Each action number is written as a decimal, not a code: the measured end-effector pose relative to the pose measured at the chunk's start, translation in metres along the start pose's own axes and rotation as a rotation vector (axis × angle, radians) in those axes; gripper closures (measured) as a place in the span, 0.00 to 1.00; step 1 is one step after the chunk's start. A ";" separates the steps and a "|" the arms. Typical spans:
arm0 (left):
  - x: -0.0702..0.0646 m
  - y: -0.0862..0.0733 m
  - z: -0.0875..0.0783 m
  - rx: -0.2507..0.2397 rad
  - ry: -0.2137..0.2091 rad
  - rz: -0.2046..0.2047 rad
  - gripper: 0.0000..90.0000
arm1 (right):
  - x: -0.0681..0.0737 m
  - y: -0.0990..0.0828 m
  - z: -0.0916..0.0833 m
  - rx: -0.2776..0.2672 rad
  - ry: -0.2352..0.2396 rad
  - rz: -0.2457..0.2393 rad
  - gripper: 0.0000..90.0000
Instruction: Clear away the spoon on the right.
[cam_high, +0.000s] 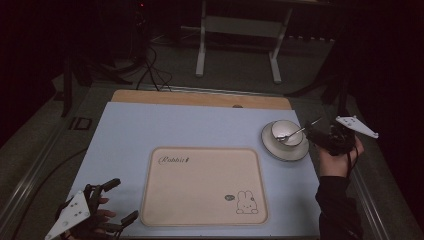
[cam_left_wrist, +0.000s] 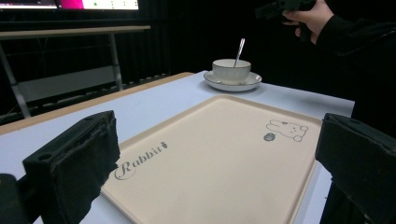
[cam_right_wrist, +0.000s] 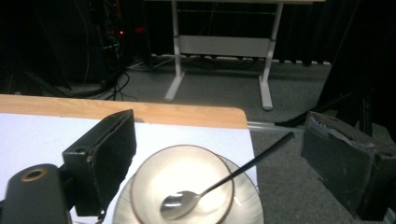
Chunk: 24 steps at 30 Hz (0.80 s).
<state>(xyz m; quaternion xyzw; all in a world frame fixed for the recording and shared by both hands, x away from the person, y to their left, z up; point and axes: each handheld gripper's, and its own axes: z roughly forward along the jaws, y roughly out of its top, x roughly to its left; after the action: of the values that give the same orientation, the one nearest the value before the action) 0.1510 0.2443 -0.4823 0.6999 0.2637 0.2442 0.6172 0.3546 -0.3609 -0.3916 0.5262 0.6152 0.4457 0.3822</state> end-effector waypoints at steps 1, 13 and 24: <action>0.000 0.000 0.000 0.000 0.000 0.000 0.00 | -0.006 -0.001 0.004 0.009 -0.010 0.019 0.15; -0.002 -0.001 -0.003 0.009 0.016 0.004 0.00 | -0.038 -0.004 0.026 0.070 0.002 0.147 0.19; -0.003 -0.003 -0.009 0.019 0.037 -0.005 0.00 | -0.059 -0.011 0.052 0.168 0.047 0.252 0.29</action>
<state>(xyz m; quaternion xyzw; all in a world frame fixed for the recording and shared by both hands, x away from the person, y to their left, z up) 0.1424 0.2488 -0.4843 0.7004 0.2794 0.2529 0.6061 0.4096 -0.4121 -0.4178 0.6189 0.5882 0.4490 0.2634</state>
